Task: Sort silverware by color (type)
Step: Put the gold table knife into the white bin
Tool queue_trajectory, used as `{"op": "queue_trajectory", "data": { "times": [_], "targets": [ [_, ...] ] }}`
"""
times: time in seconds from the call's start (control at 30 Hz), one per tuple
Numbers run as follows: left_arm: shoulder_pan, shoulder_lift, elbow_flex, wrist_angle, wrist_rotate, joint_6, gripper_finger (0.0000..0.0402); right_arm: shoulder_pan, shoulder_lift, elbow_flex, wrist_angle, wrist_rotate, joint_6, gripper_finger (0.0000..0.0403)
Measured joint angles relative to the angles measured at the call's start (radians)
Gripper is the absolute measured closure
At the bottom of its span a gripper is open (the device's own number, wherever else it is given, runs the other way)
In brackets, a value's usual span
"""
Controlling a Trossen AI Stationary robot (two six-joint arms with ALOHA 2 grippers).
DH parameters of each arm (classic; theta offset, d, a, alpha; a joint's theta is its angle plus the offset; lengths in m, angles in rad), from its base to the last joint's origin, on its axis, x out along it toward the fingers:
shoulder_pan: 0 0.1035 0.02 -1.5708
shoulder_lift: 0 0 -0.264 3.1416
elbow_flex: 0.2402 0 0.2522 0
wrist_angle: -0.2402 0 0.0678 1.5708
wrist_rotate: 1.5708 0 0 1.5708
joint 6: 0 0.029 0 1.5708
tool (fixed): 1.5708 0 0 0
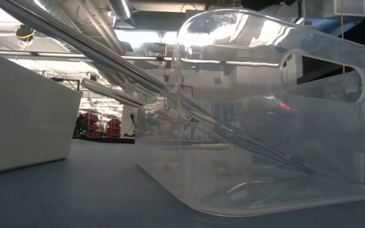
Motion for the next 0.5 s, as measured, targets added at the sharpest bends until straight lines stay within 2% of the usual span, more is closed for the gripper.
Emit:
{"op": "queue_trajectory", "data": {
  "times": [0.27,0.5],
  "targets": [
    [0.040,-0.027,0.000,-0.094,-0.056,-0.013,0.0376,0.000,0.000,0.000,0.000,0.000,0.000,0.0271],
    [0.058,-0.064,0.000,-0.138,-0.218,-0.107,0.0376,0.000,0.000,0.000,-0.001,0.000,0.000,0.0271]
  ]
}}
